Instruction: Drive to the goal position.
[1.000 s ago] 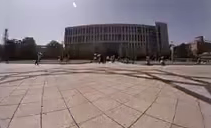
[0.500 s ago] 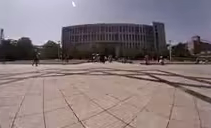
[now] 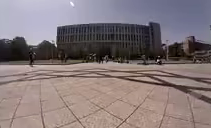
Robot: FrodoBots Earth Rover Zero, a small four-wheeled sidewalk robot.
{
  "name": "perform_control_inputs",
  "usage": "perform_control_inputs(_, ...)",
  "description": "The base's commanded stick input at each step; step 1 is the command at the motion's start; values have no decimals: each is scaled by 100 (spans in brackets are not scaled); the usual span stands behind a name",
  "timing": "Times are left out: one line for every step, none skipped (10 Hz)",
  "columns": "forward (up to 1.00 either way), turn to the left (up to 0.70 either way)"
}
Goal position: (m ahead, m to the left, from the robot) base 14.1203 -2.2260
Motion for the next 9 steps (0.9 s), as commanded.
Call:
perform_control_inputs(100, 0)
perform_control_inputs(100, 0)
perform_control_inputs(100, 0)
perform_control_inputs(100, 0)
perform_control_inputs(100, 0)
perform_control_inputs(100, 0)
perform_control_inputs(100, 0)
perform_control_inputs(100, 0)
perform_control_inputs(100, 0)
